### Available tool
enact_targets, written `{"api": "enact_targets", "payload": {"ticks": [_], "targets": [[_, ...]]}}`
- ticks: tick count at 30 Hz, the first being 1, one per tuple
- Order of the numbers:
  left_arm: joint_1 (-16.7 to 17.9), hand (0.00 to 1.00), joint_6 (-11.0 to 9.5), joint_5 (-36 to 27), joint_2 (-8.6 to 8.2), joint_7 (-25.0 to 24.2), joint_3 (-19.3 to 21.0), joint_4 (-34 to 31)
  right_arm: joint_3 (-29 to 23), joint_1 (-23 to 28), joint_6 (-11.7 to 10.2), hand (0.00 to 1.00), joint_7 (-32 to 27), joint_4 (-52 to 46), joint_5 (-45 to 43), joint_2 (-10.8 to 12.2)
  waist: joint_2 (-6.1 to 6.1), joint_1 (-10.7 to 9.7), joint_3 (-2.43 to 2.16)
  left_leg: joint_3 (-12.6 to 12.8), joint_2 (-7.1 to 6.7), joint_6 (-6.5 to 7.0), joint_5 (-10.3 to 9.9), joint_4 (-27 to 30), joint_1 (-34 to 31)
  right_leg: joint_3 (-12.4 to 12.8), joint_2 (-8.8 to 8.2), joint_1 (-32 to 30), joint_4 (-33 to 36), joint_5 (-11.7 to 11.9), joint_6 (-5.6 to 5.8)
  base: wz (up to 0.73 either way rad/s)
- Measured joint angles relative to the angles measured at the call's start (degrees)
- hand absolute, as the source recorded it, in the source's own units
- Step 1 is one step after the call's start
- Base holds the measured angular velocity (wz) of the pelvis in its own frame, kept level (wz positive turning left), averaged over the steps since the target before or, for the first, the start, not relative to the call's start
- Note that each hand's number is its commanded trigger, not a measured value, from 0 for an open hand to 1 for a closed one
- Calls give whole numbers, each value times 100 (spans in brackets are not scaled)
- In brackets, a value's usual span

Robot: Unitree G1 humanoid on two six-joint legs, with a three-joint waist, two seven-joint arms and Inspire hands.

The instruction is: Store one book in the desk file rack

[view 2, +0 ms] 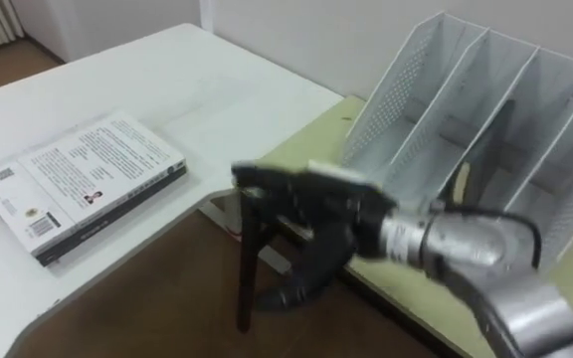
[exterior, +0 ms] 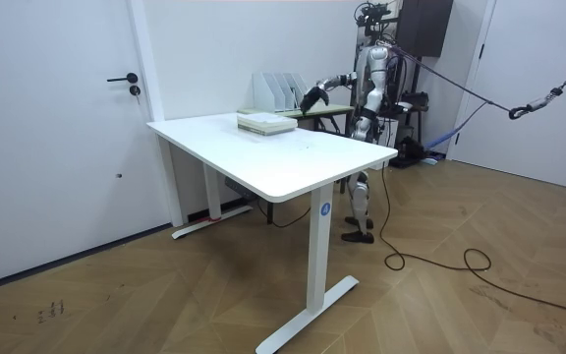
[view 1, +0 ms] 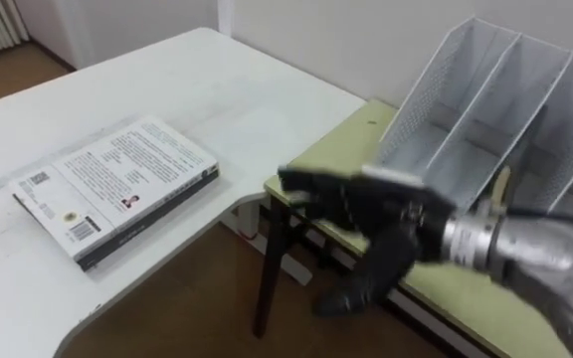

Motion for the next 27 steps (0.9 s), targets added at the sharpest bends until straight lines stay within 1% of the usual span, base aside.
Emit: {"api": "enact_targets", "payload": {"ticks": [1,2,3,4,5,6,7,8,9,10,11,12,13,14,15,16,17,18,20,22,24,25,27], "targets": [[-53,0,-5,-78,-1,5,-95,46,77,266,-12,0,167,326,-316,90,37,8,27,14,0,4,-2,1,-4,-8,-3,-2,0,3,5,0],[-63,0,-15,-121,0,8,-171,54,134,385,-11,0,196,530,-471,117,52,9,29,15,-1,9,-6,2,-3,-14,-6,1,3,4,6,3],[-102,0,-63,-225,2,29,-312,93,203,632,8,0,225,928,-738,141,95,25,46,9,-1,15,-9,3,-5,-14,-10,2,12,5,8,0],[-96,0,-118,-226,-10,62,-319,118,172,865,11,0,241,1299,-1034,200,130,26,46,17,-1,19,-12,0,-33,-12,-11,-4,12,6,10,0],[-90,0,-141,-223,-14,83,-313,135,152,969,11,0,232,1459,-1207,233,146,23,40,19,0,18,-12,-5,-35,-8,-9,-8,11,6,10,0],[-57,0,-163,-227,-33,162,-313,134,22,1162,12,0,193,1851,-1405,353,181,-50,21,20,2,18,-12,-26,-43,-15,-9,-8,11,6,10,0],[-36,0,-167,-226,-53,205,-307,131,-92,1257,13,0,140,2059,-1443,430,199,-73,5,26,2,18,-12,-37,-41,-17,-10,-8,11,6,11,0],[23,0,-185,-225,-92,297,-293,143,-321,1394,-33,0,-20,2543,-1565,643,246,-109,-37,33,0,18,-12,-46,-23,-14,-9,5,4,5,12,0],[68,0,-203,-239,-138,398,-300,131,-574,1453,-113,0,-256,3183,-1629,897,276,-216,-70,37,-2,18,-12,-42,3,-16,-9,38,0,3,13,0],[130,0,-237,-251,-166,441,-300,126,-698,1485,-142,0,-392,3484,-1659,1008,296,-269,-74,36,-5,18,-12,-35,21,-16,-10,61,-9,2,14,0],[152,0,-291,-299,-220,503,-299,122,-913,1584,-205,0,-659,3987,-1668,1189,322,-305,-85,42,-13,18,-12,-40,53,-15,-10,109,-46,0,17,0],[192,0,-309,-341,-269,555,-288,132,-1058,1712,-268,0,-900,4392,-1572,1298,328,-331,-106,56,-15,19,-11,-48,66,-8,-8,136,-88,-1,19,0],[215,0,-318,-332,-286,567,-267,131,-1158,1775,-303,0,-1019,4577,-1517,1348,322,-338,-101,62,-16,19,-11,-47,72,-6,-8,146,-97,-1,20,-4],[268,0,-381,-329,-311,591,-212,127,-1438,1835,-401,0,-1245,4921,-1329,1467,340,-369,-97,82,-13,19,-11,-44,77,5,-5,146,-98,-3,23,-6],[357,0,-432,-329,-347,650,-126,133,-1645,1818,-548,0,-1449,5276,-1201,1586,342,-399,-90,121,-6,18,-10,-42,108,23,1,149,-103,-3,23,-8],[377,0,-442,-319,-373,674,-60,133,-1709,1808,-635,0,-1541,5455,-1136,1632,357,-422,-76,137,-2,18,-10,-44,131,28,3,168,-114,-3,23,-4],[446,0,-457,-299,-424,686,90,130,-1874,1802,-742,0,-1705,5761,-1070,1730,362,-442,-67,170,0,18,-10,-48,175,17,4,214,-176,-6,28,3],[457,0,-467,-237,-453,698,190,129,-1999,1796,-802,0,-1837,6001,-977,1796,373,-456,-70,196,2,17,-11,-57,200,18,6,226,-191,-8,33,5],[524,0,-461,-174,-502,726,344,142,-2088,1806,-890,0,-2055,6275,-888,1849,389,-449,-58,205,-1,18,-11,-103,239,31,8,236,-196,-7,34,-2],[572,0,-445,-142,-549,793,494,131,-2155,1793,-900,0,-2262,6393,-885,1870,412,-455,-56,193,-9,18,-12,-119,274,45,11,274,-217,-9,40,-2],[594,0,-401,46,-573,839,647,124,-2228,1795,-922,0,-2545,6476,-886,1885,440,-475,-52,176,-21,18,-12,-148,319,45,16,334,-273,-3,56,4],[597,0,-400,83,-575,850,669,124,-2260,1796,-942,0,-2621,6498,-886,1896,449,-480,-43,172,-24,18,-12,-153,337,45,19,363,-286,0,60,5],[605,0,-399,101,-579,961,705,127,-2300,1797,-1008,0,-2897,6593,-864,1935,477,-560,-43,182,-36,19,-12,-167,371,29,19,430,-300,-2,74,8]]}}
